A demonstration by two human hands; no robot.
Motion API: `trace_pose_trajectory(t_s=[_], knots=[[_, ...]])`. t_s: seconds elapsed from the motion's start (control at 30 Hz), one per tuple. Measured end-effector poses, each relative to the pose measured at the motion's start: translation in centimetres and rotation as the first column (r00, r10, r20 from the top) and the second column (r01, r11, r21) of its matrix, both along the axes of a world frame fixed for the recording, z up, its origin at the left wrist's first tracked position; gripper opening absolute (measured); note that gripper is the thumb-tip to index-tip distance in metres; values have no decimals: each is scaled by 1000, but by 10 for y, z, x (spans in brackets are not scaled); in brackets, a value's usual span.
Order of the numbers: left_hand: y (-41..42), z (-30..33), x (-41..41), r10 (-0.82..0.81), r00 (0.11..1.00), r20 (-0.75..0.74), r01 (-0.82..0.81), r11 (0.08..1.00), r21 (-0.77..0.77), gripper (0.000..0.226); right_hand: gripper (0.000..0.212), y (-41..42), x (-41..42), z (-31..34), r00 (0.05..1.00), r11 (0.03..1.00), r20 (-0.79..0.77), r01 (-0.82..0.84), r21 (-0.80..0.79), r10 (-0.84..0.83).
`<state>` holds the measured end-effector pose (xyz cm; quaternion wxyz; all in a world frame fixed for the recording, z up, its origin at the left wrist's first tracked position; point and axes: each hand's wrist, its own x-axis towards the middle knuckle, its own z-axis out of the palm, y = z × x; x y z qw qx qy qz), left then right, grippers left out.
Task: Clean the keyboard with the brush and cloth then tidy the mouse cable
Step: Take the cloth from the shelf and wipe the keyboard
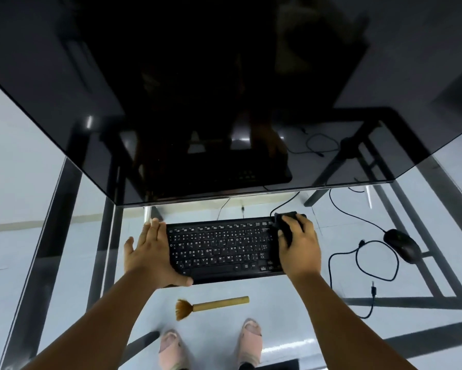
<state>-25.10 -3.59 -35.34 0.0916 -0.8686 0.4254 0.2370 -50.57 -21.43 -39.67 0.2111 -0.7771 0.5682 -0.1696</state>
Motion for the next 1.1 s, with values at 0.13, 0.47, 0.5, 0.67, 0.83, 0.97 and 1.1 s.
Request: trace_pose_trajectory(t_s=[0.13, 0.47, 0.5, 0.67, 0.83, 0.97, 1.1], knots=[[-26, -3, -31, -145, 989, -41, 138, 982, -132, 149, 55, 3, 16, 4, 992, 991, 27, -126, 42, 125], [-54, -13, -66, -258, 966, 26, 259, 964, -65, 145, 43, -34, -42, -8, 999, 996, 37, -16, -86, 19], [-54, -12, -67, -256, 966, 30, 257, 964, -67, 145, 43, -38, -39, -8, 998, 998, 52, 32, -55, -29], [-57, -12, -67, -231, 973, 22, 232, 969, -85, 147, 49, -35, -19, -4, 981, 980, 49, -187, -62, 190], [-55, -12, -66, -216, 976, 15, 216, 971, -106, 147, 54, -14, -42, -4, 832, 831, 17, -552, -73, 554], [-54, -11, -67, -212, 977, 4, 211, 971, -112, 146, 51, -22, -61, -5, 899, 896, 42, -429, -110, 436], [-51, -12, -67, -205, 979, -6, 203, 973, -114, 146, 57, -6, -32, -3, 935, 936, 59, -347, -69, 351]])
